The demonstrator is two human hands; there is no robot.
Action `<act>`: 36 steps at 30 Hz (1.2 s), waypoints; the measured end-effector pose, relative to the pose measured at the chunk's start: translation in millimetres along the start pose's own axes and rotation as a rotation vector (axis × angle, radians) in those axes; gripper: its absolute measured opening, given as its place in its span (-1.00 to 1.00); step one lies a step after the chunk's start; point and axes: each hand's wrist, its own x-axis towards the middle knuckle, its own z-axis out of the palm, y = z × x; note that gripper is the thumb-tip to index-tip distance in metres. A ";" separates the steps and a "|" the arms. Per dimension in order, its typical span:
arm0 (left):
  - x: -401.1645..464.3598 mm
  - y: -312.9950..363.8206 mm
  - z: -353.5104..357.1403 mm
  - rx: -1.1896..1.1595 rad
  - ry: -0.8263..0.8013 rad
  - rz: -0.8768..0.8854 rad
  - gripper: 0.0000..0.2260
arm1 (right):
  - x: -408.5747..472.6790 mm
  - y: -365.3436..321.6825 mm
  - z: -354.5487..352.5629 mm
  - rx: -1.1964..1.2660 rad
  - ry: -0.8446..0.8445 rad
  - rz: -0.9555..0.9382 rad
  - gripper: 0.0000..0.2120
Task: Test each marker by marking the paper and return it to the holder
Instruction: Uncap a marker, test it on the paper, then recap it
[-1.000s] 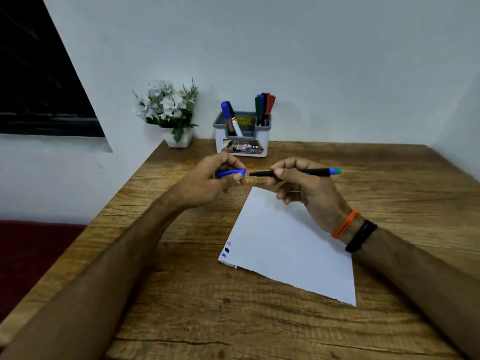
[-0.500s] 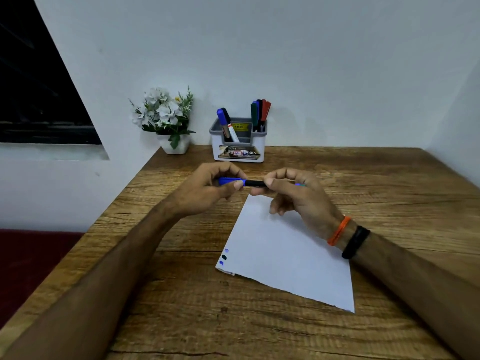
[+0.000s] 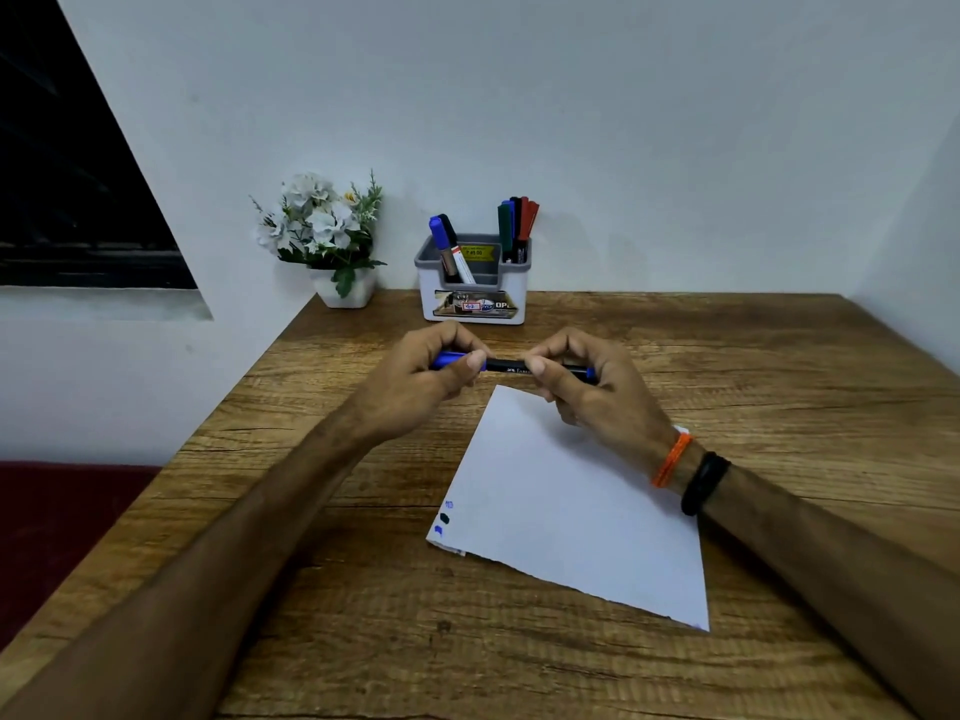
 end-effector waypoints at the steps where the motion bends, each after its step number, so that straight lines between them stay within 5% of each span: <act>1: -0.4 -0.3 1.2 0.016 0.008 -0.001 -0.89 | 0.2 0.6 0.0 -0.011 -0.005 -0.007 -0.91; 14: 2.6 6.3 -12.8 -0.029 0.129 -0.011 -0.87 | 10.4 -5.8 3.6 -0.062 -0.030 -0.042 -0.98; 19: 0.7 16.0 -12.6 -0.215 0.354 -0.042 -0.50 | 10.8 -15.2 8.1 -0.235 -0.016 -0.068 -0.59; 23: 1.8 27.7 -3.0 -0.273 0.407 -0.002 -0.44 | 15.2 -29.6 10.3 -0.489 -0.115 -0.259 -0.11; 32: 7.3 27.4 -3.7 -0.319 0.440 0.031 -0.52 | 34.5 -38.6 15.0 -0.512 -0.132 -0.324 -0.07; 36: 7.5 3.0 -13.9 0.068 0.358 -0.117 -0.61 | 56.3 -42.4 14.5 -0.521 -0.071 -0.296 -0.07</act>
